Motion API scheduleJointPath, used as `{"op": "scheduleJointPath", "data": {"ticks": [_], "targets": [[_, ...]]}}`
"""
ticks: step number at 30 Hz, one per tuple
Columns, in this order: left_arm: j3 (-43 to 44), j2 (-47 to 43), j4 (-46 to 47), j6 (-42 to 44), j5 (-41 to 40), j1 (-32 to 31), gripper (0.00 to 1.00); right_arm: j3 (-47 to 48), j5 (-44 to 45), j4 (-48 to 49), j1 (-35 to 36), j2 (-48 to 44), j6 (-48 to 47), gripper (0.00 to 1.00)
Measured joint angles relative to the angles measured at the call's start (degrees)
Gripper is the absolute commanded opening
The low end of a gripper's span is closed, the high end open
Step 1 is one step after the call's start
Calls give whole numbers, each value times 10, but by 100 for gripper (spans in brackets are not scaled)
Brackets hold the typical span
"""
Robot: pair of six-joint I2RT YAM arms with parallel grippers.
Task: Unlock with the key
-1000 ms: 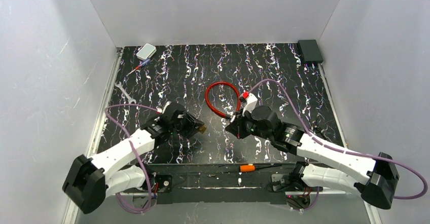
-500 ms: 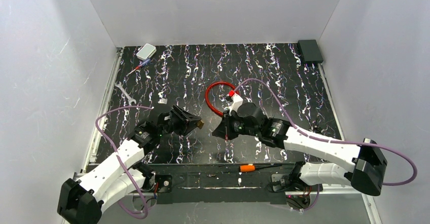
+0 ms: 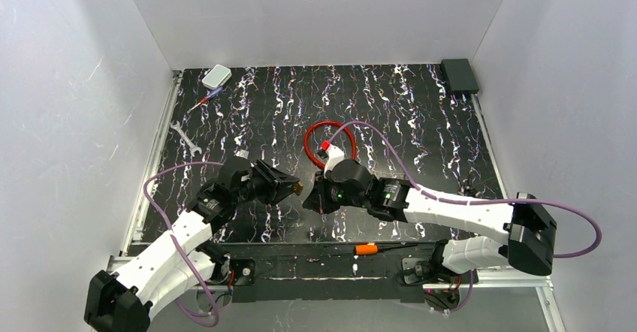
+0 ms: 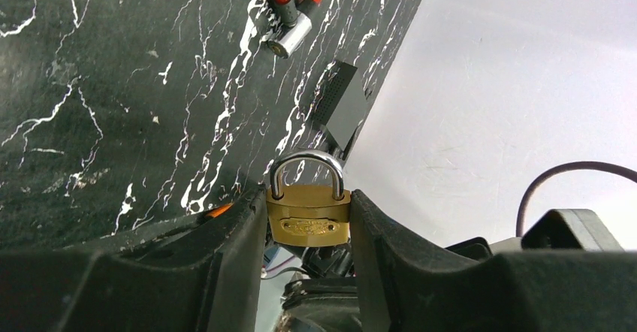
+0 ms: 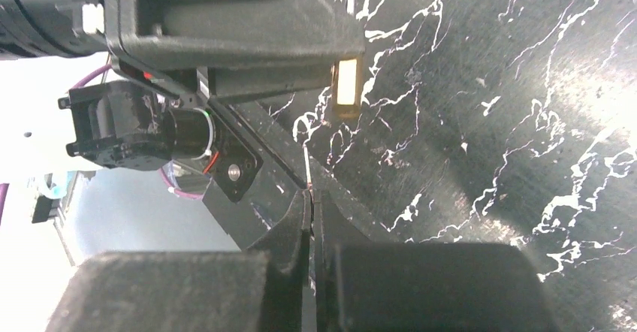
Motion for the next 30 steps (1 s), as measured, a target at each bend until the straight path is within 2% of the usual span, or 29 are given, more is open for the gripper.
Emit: {"op": "scheduleJointPath", "data": {"ticks": [10, 30], "targets": [[0, -16, -33, -18, 5, 0, 0, 29, 44, -27, 0, 1, -25, 1], [0, -17, -34, -18, 4, 0, 0, 33, 60, -48, 1, 21, -41, 1]]}}
